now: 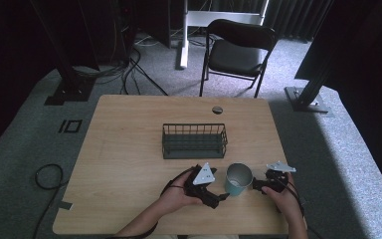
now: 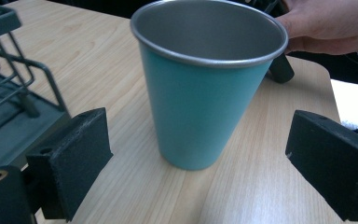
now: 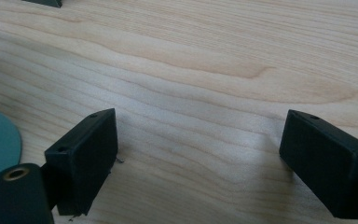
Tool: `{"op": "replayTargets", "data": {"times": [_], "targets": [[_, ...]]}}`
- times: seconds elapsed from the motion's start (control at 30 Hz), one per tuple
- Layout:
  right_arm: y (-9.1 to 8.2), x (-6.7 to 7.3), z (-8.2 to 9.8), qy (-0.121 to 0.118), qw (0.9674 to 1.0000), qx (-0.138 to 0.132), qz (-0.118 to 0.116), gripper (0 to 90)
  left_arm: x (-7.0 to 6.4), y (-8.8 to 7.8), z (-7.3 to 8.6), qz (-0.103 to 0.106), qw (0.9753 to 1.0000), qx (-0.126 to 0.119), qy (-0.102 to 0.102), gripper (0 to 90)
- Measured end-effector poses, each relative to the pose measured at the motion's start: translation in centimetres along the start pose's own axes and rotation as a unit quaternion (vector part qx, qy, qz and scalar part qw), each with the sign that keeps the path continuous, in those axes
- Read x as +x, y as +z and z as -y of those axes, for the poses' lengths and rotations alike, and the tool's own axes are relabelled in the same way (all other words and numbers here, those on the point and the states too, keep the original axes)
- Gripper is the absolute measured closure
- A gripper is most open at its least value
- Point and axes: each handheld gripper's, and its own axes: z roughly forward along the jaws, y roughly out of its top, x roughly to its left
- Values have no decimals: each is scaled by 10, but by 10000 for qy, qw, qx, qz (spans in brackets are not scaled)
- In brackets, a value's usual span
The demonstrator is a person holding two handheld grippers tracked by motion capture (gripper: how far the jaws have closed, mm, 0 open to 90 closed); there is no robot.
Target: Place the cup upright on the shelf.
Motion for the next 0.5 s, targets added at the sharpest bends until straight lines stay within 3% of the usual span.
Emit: {"op": "replayTargets", "data": {"times": [0.5], "targets": [[0, 0, 0, -13, 10000, -4, 3, 109, -5, 27, -6, 166, 9998, -47, 135, 68]]}}
